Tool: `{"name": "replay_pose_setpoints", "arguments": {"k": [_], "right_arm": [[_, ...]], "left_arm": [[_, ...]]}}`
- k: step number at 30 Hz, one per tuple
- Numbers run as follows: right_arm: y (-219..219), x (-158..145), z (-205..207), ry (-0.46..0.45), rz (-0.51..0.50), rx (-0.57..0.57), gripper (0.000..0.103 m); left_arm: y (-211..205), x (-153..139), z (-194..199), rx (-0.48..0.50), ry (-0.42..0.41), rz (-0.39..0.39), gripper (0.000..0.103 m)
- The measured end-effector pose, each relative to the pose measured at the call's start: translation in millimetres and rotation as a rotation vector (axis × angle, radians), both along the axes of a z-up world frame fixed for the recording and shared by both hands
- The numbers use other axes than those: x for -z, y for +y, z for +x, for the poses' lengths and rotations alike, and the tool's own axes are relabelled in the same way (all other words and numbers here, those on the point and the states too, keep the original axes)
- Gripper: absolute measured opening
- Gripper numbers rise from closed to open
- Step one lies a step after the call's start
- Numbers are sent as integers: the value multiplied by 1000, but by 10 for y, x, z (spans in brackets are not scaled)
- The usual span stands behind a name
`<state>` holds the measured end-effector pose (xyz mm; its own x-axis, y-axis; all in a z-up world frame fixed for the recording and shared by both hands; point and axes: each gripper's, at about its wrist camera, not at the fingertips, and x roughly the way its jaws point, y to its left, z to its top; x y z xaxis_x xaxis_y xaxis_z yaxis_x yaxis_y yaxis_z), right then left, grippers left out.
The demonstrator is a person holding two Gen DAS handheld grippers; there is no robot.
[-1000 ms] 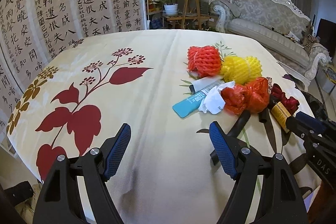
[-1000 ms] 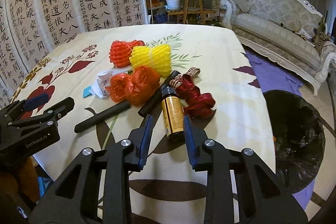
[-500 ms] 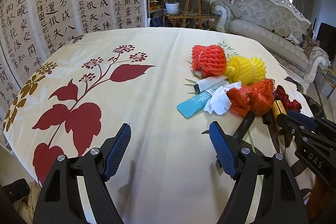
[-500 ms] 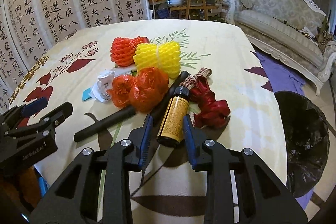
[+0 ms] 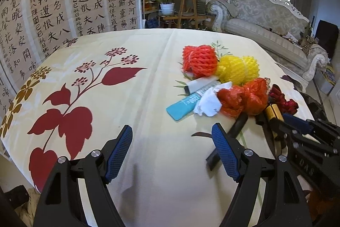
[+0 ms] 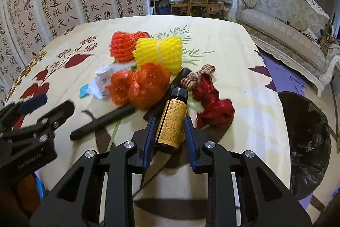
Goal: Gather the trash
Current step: 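Grasp the brown bottle with the right tool, then grasp the black marker with the left tool while the right tool holds the bottle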
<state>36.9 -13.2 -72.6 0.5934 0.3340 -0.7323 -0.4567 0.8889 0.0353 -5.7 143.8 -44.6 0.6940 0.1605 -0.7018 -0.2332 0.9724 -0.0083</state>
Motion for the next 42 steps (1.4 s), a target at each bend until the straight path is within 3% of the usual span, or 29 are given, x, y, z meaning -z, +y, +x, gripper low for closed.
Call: {"name": "replay_pose_setpoints", "arguments": {"k": [9,20,29,35,37,42], "right_arm": [[-283,0,-267,9,1,18,26],[-498,71,-256,38,36,57,24],[-537,31,-204,25,59,65,33],[-478,41,-199,29,52,51,32],[-443,46,-215,29,47,39,24],[-382,45,-257,19,32,19,23]], "left_arm": [[-203,1,52,59,9,6,73],[-443,165,218,183,104,16,47],[-531,180,167,213,83,49,23],[-505,174,110,211,71,27,16],[-505,170,89,209,70,16,15],[-488,165,37,209,61,-22,14]]}}
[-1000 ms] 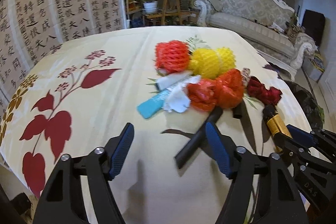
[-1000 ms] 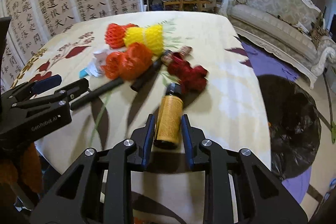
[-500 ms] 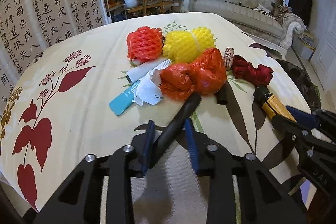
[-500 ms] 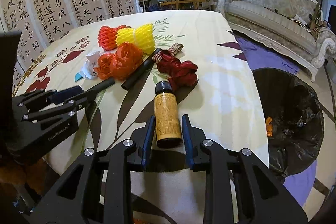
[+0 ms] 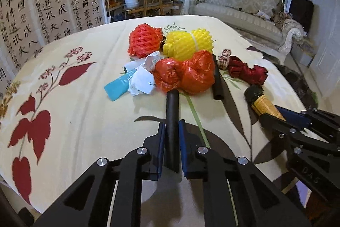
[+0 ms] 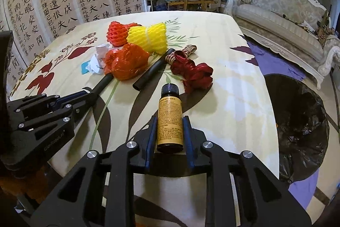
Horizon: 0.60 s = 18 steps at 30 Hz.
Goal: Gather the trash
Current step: 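Grasp the black marker with the left tool while the right tool holds the bottle, then move bottle and marker over the bin and open both tools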
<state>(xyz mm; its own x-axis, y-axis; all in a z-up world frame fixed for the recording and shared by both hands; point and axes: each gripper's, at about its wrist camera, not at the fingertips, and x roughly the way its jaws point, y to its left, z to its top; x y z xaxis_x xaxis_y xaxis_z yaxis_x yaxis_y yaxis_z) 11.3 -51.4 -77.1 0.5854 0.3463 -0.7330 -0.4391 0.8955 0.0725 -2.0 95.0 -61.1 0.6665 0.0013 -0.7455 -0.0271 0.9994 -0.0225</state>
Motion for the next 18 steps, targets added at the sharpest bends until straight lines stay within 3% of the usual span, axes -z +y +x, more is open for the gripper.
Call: {"name": "replay_pose_setpoints", "arguments": {"k": [18], "right_arm": [[-217,-255,-134,-72,44,38,23]], "left_arm": [[-54,-247,-198,8,-69,-51,14]]}}
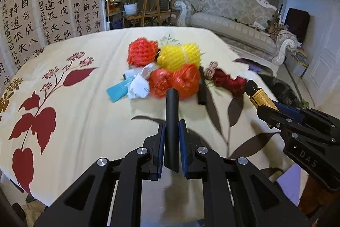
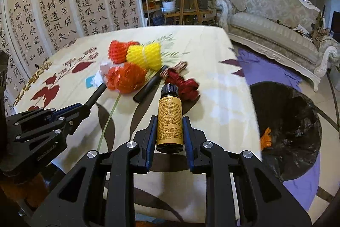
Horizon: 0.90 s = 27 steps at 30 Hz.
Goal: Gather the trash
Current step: 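Move bottle and marker over the bin and open both tools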
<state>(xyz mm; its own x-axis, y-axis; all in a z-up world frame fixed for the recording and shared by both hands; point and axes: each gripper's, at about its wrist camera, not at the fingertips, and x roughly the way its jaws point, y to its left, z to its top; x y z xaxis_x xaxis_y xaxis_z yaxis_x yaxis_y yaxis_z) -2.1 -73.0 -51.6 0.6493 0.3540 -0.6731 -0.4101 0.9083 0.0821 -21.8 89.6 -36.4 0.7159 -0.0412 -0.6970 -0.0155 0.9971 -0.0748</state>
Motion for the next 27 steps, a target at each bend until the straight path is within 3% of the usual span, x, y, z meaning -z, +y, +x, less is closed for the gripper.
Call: {"name": "replay_pose_setpoints", "arguments": {"k": [10,18,27], "right_arm": [[-526,-182,115,-72,4,166,23],[-1130,-137,318,-93,-13,334,23],[-1502,18,522,-90,-13,408,23]], "left_arm": [[-407,-213,222,93,-69,-15,14],[-1020,-300,560,217,-116,-12,14],[-1602,-184,908,302,-93,23,14]]}}
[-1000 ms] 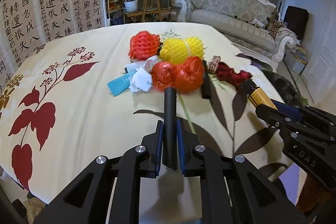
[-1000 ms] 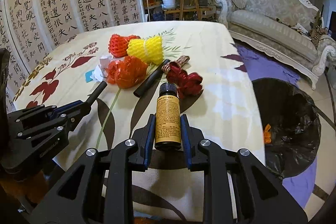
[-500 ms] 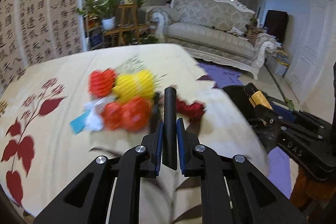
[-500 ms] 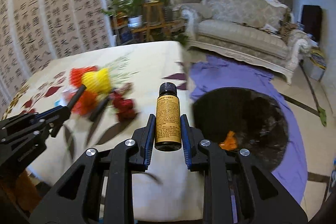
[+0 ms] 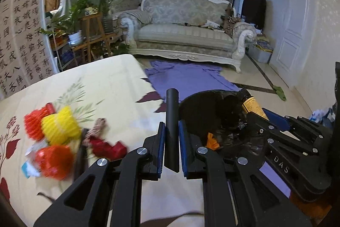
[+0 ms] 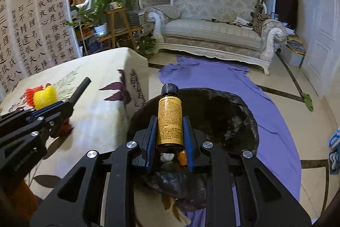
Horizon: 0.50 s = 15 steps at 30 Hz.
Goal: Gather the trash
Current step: 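Move bottle and marker over the bin and open both tools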
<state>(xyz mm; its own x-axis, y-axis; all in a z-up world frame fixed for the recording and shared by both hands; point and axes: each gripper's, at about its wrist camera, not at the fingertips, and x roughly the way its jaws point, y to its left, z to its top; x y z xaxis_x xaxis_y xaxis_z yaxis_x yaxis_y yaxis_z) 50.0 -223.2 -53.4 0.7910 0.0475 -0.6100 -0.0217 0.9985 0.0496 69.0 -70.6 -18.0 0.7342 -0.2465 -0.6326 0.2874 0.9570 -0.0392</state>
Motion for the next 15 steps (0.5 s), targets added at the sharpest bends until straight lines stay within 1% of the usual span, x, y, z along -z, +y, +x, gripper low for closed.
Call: {"name": "replay_pose_setpoints", "arguments": {"k": [6,13,14,15], "right_arm": [[-172,102,138,11,19,25,23],[-296,168,279,25,39,37,24],[-312,182,301,29,41,34,24],[-324,191,322,34,46,30,30]], "left_arm": [[-236,140,233,19,26,40,14],[-417,250,379,49,44,74,14],[-437,274,396,50,49,78,15],[-450,296,413,47,56,82,15]]}}
